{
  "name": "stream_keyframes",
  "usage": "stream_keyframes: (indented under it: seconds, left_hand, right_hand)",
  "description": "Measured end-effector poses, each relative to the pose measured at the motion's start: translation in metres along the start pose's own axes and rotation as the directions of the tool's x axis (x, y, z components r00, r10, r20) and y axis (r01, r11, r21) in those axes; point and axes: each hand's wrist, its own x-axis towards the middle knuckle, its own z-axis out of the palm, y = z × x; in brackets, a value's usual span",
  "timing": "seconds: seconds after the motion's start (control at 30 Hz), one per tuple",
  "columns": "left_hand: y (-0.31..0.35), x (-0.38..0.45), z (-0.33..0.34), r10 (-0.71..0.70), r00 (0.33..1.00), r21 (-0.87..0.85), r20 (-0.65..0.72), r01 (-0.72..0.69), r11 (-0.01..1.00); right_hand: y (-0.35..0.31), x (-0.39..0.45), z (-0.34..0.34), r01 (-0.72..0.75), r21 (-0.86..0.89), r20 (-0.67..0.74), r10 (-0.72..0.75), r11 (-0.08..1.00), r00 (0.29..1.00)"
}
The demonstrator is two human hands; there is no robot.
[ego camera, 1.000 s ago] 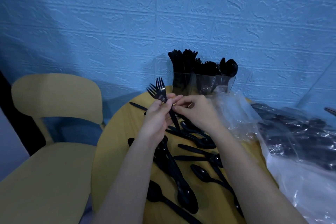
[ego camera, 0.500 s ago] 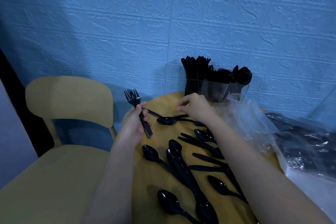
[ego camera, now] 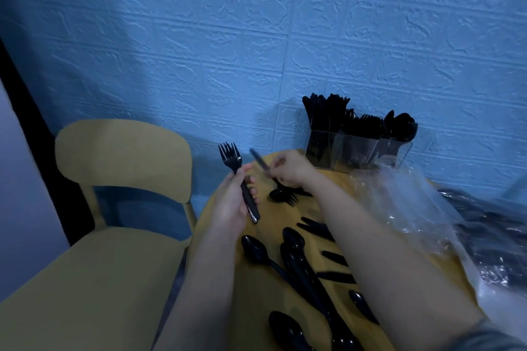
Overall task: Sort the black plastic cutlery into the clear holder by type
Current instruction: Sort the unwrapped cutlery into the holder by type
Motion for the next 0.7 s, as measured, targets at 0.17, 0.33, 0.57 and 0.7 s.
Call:
stream_keyframes:
  seconds: [0.17,0.33,0.57,0.7]
  left_hand:
    - [-0.003,-0.003,0.008,-0.055,0.998,0.001,0.043,0.055,0.998]
    - [-0.007,-0.009,0.016,-0.131,0.985,-0.094,0.115,0.142,0.985]
    - [-0.014,-0.011,0.018,-0.202,0.966,-0.116,0.163,0.222,0.968]
    - [-0.018,-0.010,0.019,-0.198,0.955,-0.088,0.221,0.222,0.971]
  right_hand:
    - [0.018,-0.028,-0.041,0.097,0.404,-0.294,0.029,0.909,0.955]
    - [0.020,-0.071,-0.063,0.193,0.733,-0.384,0.163,0.652,0.909]
    - [0.010,-0.117,-0.043,0.201,0.835,-0.342,0.198,0.511,0.919]
    - [0.006,-0.114,-0.010,0.144,0.740,-0.354,0.199,0.657,0.914]
